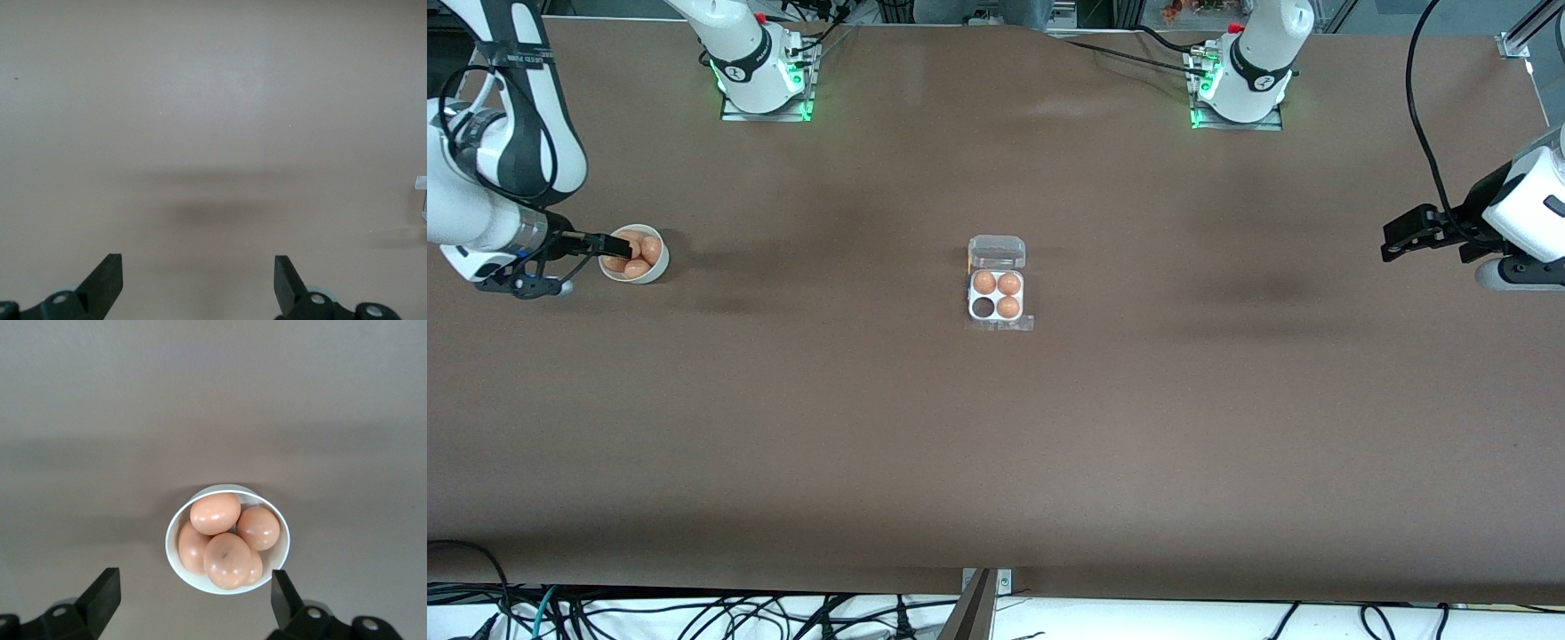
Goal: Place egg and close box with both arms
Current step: 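Move the right gripper over the white egg bowl and lower it, then close the right gripper on one brown egg in the bowl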
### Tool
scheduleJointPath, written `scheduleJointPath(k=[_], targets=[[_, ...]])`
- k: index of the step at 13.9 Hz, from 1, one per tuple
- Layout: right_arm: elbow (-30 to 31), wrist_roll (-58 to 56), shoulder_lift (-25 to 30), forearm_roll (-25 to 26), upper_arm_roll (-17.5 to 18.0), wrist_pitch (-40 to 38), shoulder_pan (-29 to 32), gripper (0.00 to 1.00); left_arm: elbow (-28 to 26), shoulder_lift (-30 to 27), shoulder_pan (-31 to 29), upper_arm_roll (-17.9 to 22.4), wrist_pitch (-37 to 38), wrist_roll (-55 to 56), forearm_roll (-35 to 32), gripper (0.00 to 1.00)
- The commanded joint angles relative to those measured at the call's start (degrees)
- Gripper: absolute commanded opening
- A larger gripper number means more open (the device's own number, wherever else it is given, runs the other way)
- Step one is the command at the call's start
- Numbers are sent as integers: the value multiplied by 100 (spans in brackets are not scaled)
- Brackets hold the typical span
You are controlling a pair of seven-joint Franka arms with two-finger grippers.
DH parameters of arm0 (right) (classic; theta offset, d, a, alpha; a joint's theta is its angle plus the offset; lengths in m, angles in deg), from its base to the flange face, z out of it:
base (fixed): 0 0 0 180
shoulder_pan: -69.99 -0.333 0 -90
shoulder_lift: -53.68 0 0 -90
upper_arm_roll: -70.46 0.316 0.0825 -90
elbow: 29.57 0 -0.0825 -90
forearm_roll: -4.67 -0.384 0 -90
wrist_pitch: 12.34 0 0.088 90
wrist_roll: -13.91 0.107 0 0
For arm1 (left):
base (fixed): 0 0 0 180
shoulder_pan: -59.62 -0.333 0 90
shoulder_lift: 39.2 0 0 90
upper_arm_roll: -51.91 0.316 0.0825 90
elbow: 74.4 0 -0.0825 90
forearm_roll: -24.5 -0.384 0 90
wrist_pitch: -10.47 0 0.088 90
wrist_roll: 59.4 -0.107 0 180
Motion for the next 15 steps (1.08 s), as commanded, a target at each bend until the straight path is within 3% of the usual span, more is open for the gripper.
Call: scheduleJointPath(k=[1,13,15], targets=[[450,-404,129,66,-209,461,-19,100,117,44,4,-3,82,-34,-81,100],[548,-395,-407,66,-271,919,-36,100,100,53,13,-11,91,-8,-81,100],[548,-395,-425,66,-271,911,-36,93,91,44,13,-11,91,-8,-81,100]])
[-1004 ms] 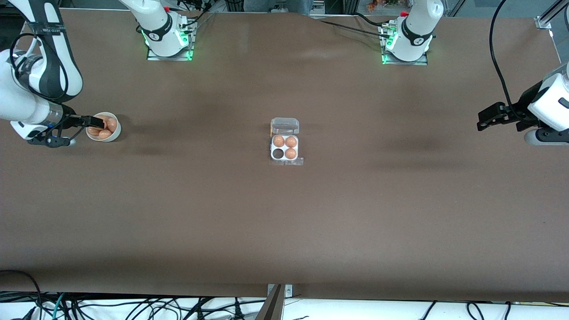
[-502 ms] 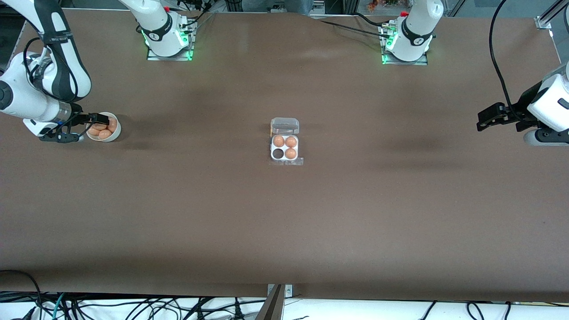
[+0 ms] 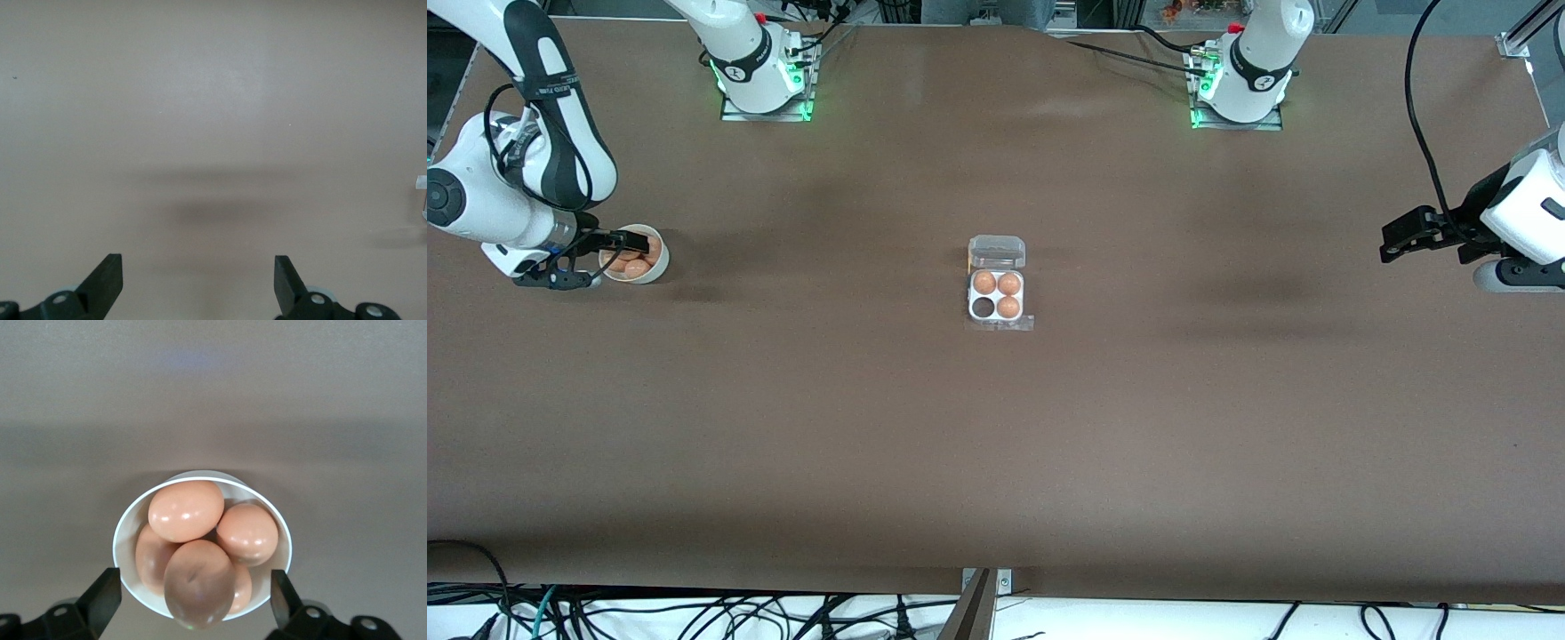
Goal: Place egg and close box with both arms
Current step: 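Close the right gripper on one brown egg in the bowl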
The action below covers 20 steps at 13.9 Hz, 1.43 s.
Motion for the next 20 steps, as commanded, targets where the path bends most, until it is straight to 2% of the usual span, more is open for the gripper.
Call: scheduleJointPath(k=[1,6,9,12,17,20], targets=[[54,-80,-1,66,-39,92,-31,87,91,32,10,-11,91,1,-81,100],[54,-36,8,66,-31,57,-31,58,91,23,19,-11,99,1,-81,100],[46,-19,8,66,-31,30,-31,53,100,23,10,-11,99,1,-81,100],[37,-10,8,66,-31,-5,-39,44,118,23,10,-11,99,-8,-81,100],[-77,17,87,57,-4,-277,-75,38,135,23,10,-11,99,-8,-81,100],[-436,25,113,48,13,-838,-92,38,126,23,10,-11,99,-17,-81,100]])
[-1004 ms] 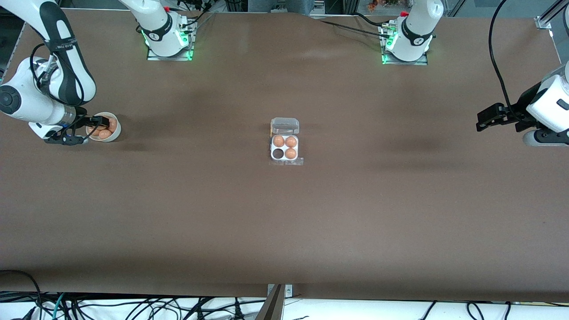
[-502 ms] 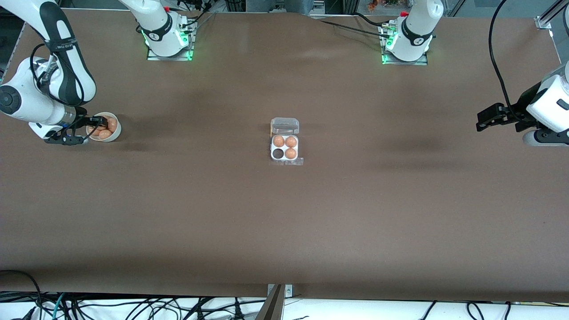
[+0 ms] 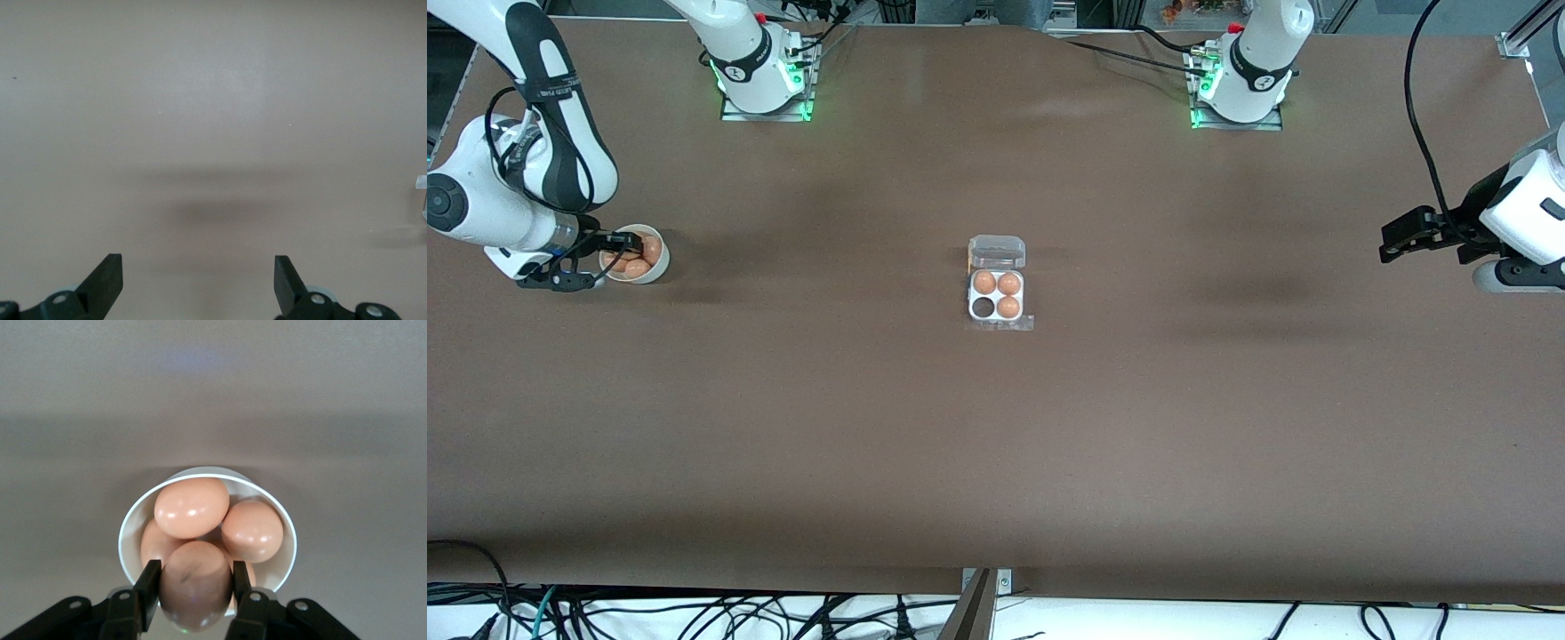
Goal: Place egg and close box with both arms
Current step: 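Lift the egg and carry it over the clear egg box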
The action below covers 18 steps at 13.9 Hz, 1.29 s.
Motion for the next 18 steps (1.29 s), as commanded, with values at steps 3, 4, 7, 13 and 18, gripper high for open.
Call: scheduleJointPath(k=[3,4,7,13,18], targets=[[-1078,453,133,48,17,-1625,-441,38,117,31,-1,-11,99,-17,-81,100],[-1386,742,124,48,17,-1968,-704,38,108,31,7,-11,99,-8,-81,100],[-2003,1570,54,-48,17,-2604,-1540,38,82,31,7,-11,99,-8,-81,100],[-2951,3327,-481,-794,17,-2719,-3227,38,108,66,7,-11,99,-8,-81,100],[-4120,4690,-1500,-1691,17,-2710,-4151,38,117,66,-1,-11,99,-8,-81,100]])
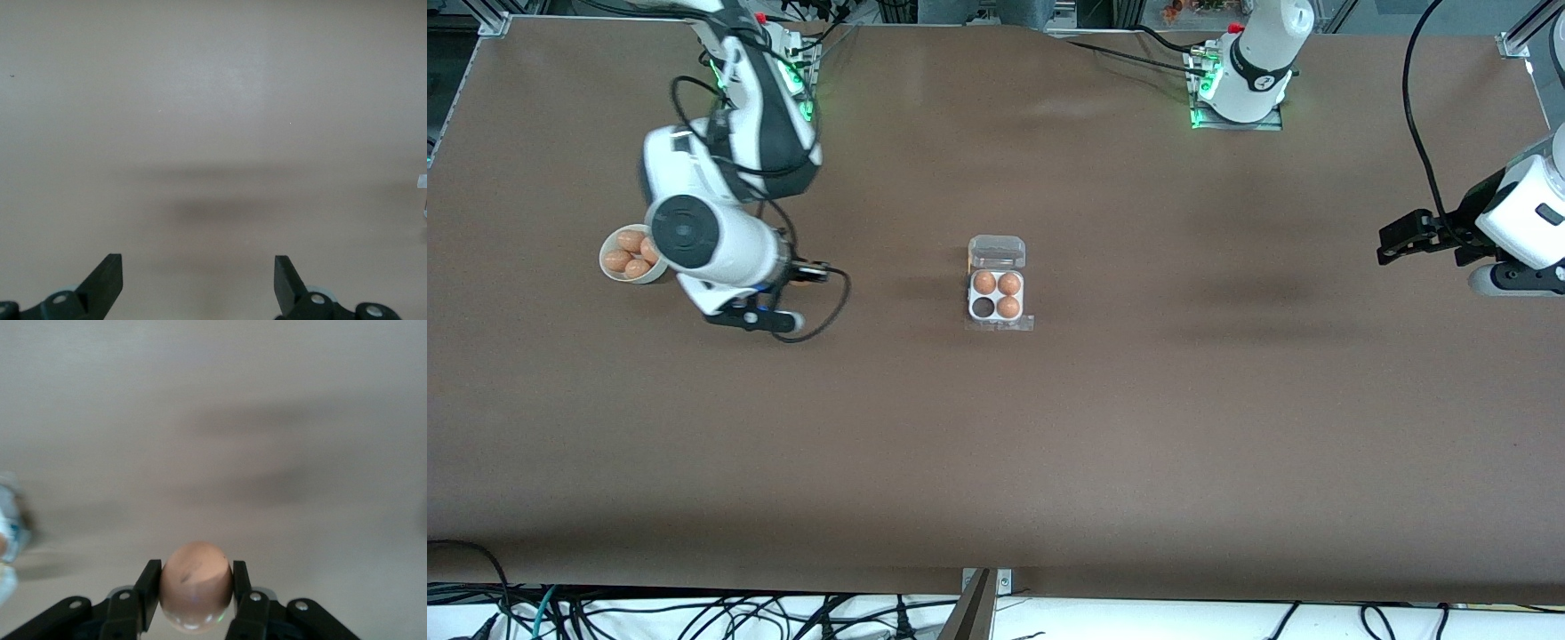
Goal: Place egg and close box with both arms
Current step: 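Lift the egg and carry it over the clear egg box, then lower the egg into the empty slot and open the right gripper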
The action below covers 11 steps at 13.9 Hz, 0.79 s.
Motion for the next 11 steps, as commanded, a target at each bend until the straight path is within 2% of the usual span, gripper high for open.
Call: scheduleJointPath(k=[1,3,6,8,11], targets=[[-925,533,-767,-479,-80,-195,-372,38,109,24,-2,-11,97,-8,-81,100],[-1189,841,-1119,-866,-80,-90,-662,38,109,24,-2,-11,97,-8,-81,100],[-1707,1456,-1673,-973,-72,129,-1040,38,108,24,-2,-11,97,-8,-81,100],[-1762,1572,-1815,-1279,-72,322,-1190,38,108,24,-2,-11,97,-8,-81,100],[-1779,1581,-1964,-1342,-72,691,-1340,38,108,24,7,-11,97,0,-81,100]])
